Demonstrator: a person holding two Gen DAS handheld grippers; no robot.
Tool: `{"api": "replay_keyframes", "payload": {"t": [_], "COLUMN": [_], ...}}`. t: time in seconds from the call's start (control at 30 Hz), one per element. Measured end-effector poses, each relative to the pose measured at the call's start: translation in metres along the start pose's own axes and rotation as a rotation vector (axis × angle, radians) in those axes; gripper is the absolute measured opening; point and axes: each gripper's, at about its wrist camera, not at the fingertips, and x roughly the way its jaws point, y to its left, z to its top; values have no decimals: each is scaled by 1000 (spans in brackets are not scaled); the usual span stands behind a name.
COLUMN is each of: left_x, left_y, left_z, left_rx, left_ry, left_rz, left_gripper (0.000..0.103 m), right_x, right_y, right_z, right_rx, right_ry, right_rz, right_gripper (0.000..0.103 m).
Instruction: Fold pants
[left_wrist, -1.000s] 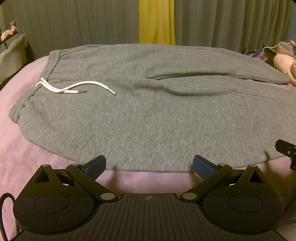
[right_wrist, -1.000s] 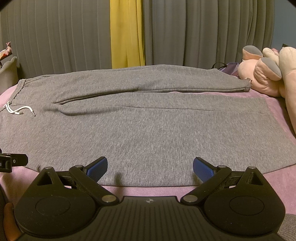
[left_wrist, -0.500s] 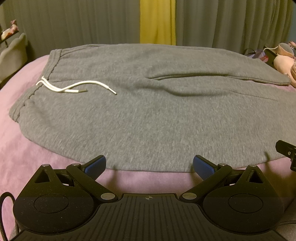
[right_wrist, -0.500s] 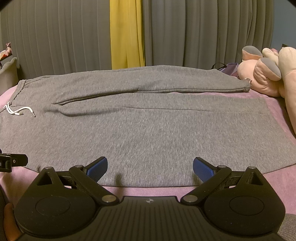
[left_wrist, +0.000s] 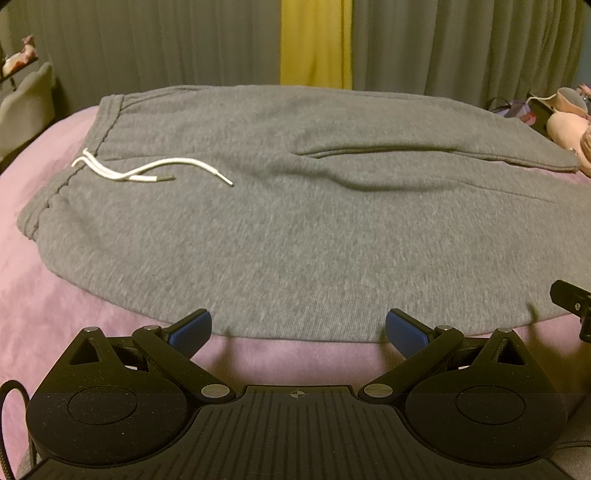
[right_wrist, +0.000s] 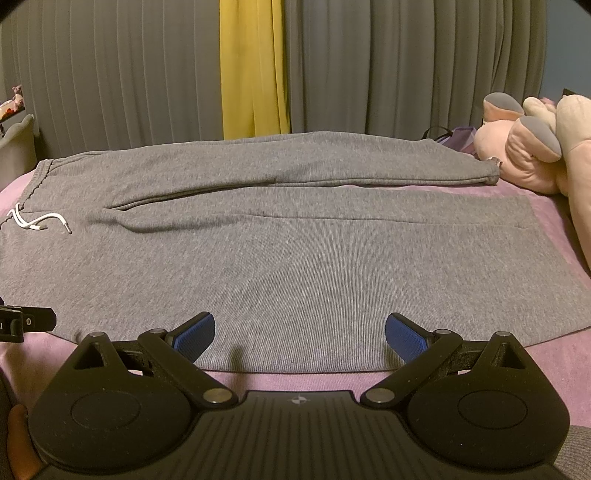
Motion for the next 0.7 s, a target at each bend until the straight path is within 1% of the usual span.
{"api": "replay_keyframes", "payload": {"t": [0.33,0.7], "left_x": [0,-1], "left_y": [1,3], "left_z": [0,1], "left_rx": [-9,-22], "left_ry": [3,3], "left_rz": [-3,-9], "left_gripper": [103,103], "right_x": [0,0], "right_y": [1,-1], "right_z": [1,3], "right_rx": [-3,30], "right_ry": [-1,-13], "right_rz": [-1,19], "right_gripper": [99,99]}}
